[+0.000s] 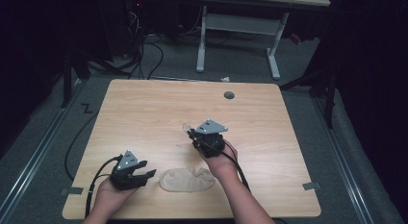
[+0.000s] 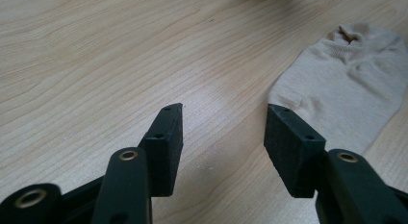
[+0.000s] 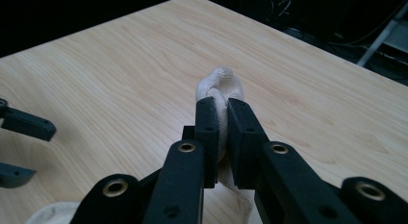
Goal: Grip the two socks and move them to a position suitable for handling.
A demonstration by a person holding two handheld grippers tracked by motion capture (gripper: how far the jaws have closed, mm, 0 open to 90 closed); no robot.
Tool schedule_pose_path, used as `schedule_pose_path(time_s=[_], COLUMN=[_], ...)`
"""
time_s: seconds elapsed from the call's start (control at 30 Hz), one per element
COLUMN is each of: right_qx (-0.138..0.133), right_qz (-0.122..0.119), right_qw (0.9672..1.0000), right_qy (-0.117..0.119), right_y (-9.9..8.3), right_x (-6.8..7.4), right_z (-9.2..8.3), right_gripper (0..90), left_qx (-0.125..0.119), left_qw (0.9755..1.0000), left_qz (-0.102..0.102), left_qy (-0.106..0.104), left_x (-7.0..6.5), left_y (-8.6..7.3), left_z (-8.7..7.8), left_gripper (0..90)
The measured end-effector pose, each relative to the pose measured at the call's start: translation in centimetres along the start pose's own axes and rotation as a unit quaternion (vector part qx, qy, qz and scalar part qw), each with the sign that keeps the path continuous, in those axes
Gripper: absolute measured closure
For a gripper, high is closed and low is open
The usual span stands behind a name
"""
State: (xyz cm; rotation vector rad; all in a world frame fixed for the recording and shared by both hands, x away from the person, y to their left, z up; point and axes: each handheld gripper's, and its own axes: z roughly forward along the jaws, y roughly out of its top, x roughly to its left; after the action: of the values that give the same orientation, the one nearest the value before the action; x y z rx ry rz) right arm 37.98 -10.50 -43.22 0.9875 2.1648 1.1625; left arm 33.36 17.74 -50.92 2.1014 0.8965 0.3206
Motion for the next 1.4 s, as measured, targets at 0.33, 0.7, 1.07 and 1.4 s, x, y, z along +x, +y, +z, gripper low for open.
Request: schedule_pose_path(time_s=[0.33,0.7,1.07,1.4], right_qx=[-0.023,-0.030,-0.011,0.011], right_qz=[-0.012,-0.016,-0.002,0.030], right_qw=[0.9990,0.9971,0.9991,0.9992], right_qy=[0.037,0.068,0.040,0.023], right_y=[1.9,2.5,0.7,-1.6], right_x=[3.0,5.3,3.2,1.1], right_z=[0.7,1.5,1.9,2.4], right_gripper=[83.7,83.7,83.6,83.3], left_qx=[-0.001,-0.002,0.002,0.002], left_qw=[1.0000,1.0000,1.0000,1.0000], left_qz=[0.000,0.001,0.002,0.002], left_qy=[-0.001,0.000,0.000,0.001], left_x=[0.0,0.0,0.0,0.0], left_y=[0.0,0.0,0.0,0.0], left_z=[-0.1,-0.1,-0.1,0.0], left_gripper=[48.8,48.8,49.0,48.9])
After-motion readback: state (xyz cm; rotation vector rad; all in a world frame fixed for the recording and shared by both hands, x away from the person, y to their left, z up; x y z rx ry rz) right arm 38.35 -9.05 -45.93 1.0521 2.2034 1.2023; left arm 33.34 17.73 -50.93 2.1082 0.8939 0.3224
